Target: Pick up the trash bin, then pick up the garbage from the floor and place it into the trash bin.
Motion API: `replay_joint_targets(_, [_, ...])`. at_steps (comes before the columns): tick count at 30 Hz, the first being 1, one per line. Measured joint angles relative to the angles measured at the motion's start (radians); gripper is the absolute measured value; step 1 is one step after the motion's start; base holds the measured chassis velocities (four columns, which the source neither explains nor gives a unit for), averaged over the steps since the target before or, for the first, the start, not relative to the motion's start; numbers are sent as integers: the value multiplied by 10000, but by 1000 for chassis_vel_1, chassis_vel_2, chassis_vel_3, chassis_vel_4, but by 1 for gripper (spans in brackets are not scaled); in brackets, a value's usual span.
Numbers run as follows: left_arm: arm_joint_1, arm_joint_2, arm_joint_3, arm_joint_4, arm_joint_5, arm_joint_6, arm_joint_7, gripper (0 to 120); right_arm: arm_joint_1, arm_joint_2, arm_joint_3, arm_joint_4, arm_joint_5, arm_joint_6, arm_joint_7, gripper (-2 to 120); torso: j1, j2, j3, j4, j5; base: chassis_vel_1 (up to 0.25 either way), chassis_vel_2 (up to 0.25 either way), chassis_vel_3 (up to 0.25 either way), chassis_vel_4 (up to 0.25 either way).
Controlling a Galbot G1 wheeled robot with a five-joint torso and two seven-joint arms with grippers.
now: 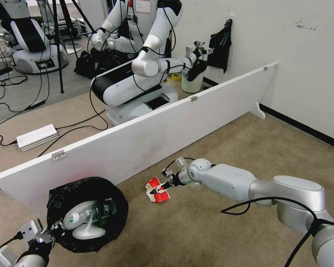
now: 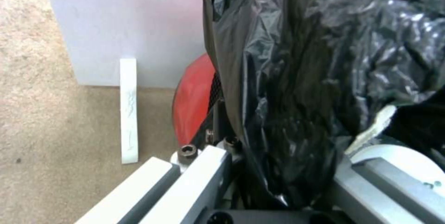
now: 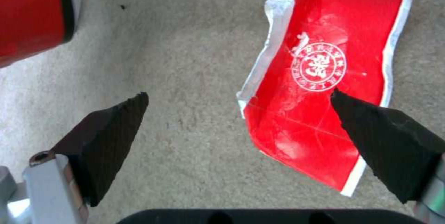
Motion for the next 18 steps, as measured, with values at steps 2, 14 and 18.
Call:
replay_joint_targets(2, [50,-19,0,-4,12,-36,38,0,-27,31,29,-68,-42,5,-15,100,0,0,0,0,-1,0,0,0,0])
replay_joint_targets(14, [438,-200,61,-331,33,-302,194,0,-213,278,112,-577,-298,48,-132,100,0,0,0,0,0,0,0,0,0])
replay_joint_targets(18, [437,-214,69,-355,33,-363,237,0,-225,424,83,-894,-355,83,-241,100,0,0,0,0,0,0,0,0,0])
